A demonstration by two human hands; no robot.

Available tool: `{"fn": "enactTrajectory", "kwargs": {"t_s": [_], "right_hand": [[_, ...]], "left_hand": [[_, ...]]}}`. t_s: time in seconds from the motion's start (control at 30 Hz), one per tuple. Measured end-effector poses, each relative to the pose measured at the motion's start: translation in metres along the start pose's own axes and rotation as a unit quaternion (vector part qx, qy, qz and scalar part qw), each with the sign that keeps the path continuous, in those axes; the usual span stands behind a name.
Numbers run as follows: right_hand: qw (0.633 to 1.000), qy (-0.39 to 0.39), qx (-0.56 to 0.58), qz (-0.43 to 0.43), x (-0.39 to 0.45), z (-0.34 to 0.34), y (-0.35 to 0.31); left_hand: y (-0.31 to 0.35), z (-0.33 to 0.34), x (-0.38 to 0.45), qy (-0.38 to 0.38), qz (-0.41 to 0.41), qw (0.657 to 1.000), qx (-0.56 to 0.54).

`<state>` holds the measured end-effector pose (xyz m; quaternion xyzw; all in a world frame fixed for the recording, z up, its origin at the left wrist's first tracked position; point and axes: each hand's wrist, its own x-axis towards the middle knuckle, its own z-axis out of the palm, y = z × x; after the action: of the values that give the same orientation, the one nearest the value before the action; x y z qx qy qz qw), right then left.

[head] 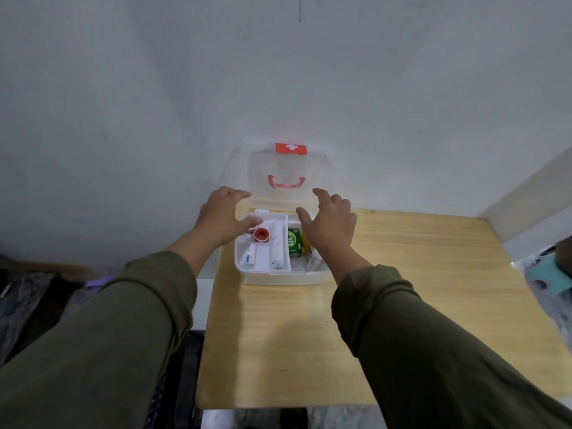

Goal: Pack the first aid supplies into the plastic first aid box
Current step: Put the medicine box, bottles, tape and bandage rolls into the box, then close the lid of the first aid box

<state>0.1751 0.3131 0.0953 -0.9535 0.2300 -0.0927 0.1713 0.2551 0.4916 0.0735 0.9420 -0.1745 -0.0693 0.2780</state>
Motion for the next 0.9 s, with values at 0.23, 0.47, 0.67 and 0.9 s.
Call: {"fn": "enactTrajectory", "kwargs": {"t_s": [0.23, 0.47, 0.67, 0.9], "right_hand": [[0.988, -0.025, 0.145, 0.055, 0.058, 0.001, 0.015], [0.969, 0.006, 0.243, 0.047, 0.096, 0.006, 0.013], [0.970, 0.000, 0.239, 0.031, 0.101, 0.001, 0.014], [0.970, 0.014, 0.241, 0.023, 0.079, -0.013, 0.017]], "left_hand": [[0.012, 0.001, 0.041, 0.035, -0.068, 0.994, -0.080], [0.036, -0.004, 0.065, 0.082, -0.085, 0.977, -0.180], [0.048, -0.007, 0.061, 0.083, -0.105, 0.974, -0.183], [0.059, -0.017, 0.038, 0.098, -0.114, 0.972, -0.180]]}}
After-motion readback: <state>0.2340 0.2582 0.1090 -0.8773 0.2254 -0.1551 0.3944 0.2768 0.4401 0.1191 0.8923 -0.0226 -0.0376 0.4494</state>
